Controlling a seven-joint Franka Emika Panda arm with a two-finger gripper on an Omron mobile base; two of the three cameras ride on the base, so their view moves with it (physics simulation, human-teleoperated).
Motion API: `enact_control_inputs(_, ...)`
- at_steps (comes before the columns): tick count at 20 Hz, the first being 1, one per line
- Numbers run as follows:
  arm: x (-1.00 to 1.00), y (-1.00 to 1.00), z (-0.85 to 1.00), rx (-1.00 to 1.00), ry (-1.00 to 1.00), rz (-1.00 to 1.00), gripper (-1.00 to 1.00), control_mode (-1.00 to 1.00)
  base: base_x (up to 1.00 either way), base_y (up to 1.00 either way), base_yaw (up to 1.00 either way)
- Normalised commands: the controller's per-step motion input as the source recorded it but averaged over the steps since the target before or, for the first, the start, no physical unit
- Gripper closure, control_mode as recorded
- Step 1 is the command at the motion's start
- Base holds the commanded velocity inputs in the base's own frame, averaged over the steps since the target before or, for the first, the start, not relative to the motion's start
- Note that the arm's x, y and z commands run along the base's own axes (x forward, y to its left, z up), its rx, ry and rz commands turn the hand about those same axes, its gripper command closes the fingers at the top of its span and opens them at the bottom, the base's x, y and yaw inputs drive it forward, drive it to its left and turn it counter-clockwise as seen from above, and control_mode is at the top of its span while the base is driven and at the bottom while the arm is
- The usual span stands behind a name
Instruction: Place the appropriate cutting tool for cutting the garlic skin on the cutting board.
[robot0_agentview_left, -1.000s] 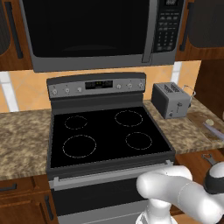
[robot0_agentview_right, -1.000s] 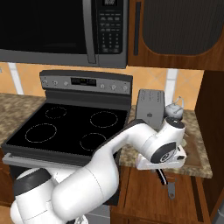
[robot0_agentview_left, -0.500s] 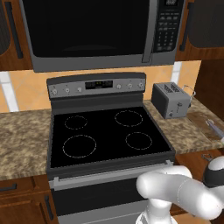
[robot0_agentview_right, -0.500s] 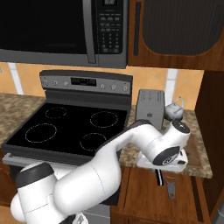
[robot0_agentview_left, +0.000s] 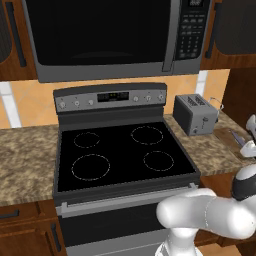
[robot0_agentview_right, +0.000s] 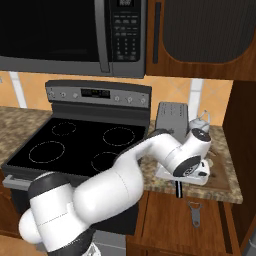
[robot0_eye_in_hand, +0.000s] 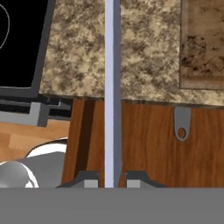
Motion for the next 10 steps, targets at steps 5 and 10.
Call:
enact_control_inputs(5, 0.33, -0.3, 0.0, 0.06, 0.0, -0.02, 1.0, -1.0, 0.0, 0.0, 0.0)
enact_control_inputs(10, 0.18, -0.59, 0.04, 0.1, 0.01, 0.0, 1.0, -1.0, 0.0, 0.0, 0.0)
